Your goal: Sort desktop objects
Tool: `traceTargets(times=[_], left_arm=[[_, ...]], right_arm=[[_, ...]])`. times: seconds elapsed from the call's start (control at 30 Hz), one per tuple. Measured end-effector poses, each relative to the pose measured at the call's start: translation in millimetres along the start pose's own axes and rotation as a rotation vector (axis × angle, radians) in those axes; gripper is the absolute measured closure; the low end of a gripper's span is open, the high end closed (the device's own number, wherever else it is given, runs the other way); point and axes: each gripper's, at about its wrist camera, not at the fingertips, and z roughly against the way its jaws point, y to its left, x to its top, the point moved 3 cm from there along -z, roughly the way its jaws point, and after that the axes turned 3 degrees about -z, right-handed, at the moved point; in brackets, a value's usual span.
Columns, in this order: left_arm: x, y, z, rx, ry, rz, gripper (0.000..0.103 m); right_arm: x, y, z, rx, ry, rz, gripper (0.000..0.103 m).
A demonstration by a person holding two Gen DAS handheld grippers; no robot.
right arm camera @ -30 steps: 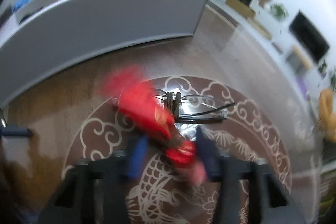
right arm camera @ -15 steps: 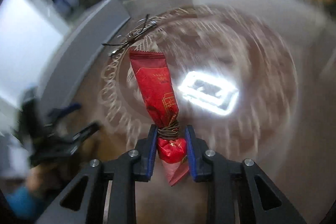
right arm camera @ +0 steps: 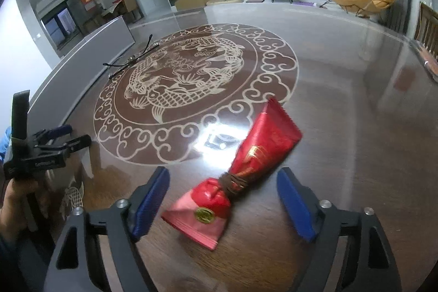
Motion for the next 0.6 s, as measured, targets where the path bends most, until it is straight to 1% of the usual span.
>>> traceTargets(times=[0.07, 0.13, 0.2, 0.23, 0.27, 0.3, 0.33, 0.4, 0.43, 0.47, 0.5, 0.6], left_arm=[[0, 0, 0, -0.002, 0.0, -0.004, 0.0], [0, -1, 0, -0.006, 0.003, -0.009, 0.0], [6, -3, -4, -0.03, 0.031, -0.042, 0.0], [15, -5, -9, -0.062, 0.048, -0.067, 0.0], [22, -5, -9, -0.077, 0.049, -0.079, 0.0], [34, -3, -11, -0.071, 0.045, -0.089, 0.0], [48, -1, -11, -0.048, 0.032, -0.099, 0.0], [81, 3, -16, -0.012, -0.008, -0.134, 0.0], [95, 5, -22, 0.006, -0.008, -0.148, 0.0], [113, 9, -34, 0.02, 0.014, -0.156, 0.0], [121, 11, -42, 0.018, 0.027, -0.153, 0.0], [145, 19, -72, -0.018, 0.06, -0.118, 0.0]], right_arm=[[-1, 6, -4, -0.01, -0.028, -0.002, 0.012], [-7, 11, -11, -0.042, -0.053, 0.015, 0.011], [-6, 18, -16, -0.076, -0.044, 0.038, 0.01], [-6, 22, -22, -0.081, -0.039, 0.046, 0.008], [-6, 24, -23, -0.085, -0.033, 0.055, 0.006], [-9, 24, -22, -0.09, -0.029, 0.064, 0.005], [-9, 26, -24, -0.102, -0.021, 0.078, 0.003], [-10, 30, -28, -0.126, -0.011, 0.098, 0.003], [-10, 31, -30, -0.141, -0.006, 0.109, 0.002], [-11, 32, -30, -0.15, -0.003, 0.115, 0.002], [-11, 33, -32, -0.158, -0.001, 0.12, 0.002], [-12, 33, -32, -0.165, 0.0, 0.124, 0.002]])
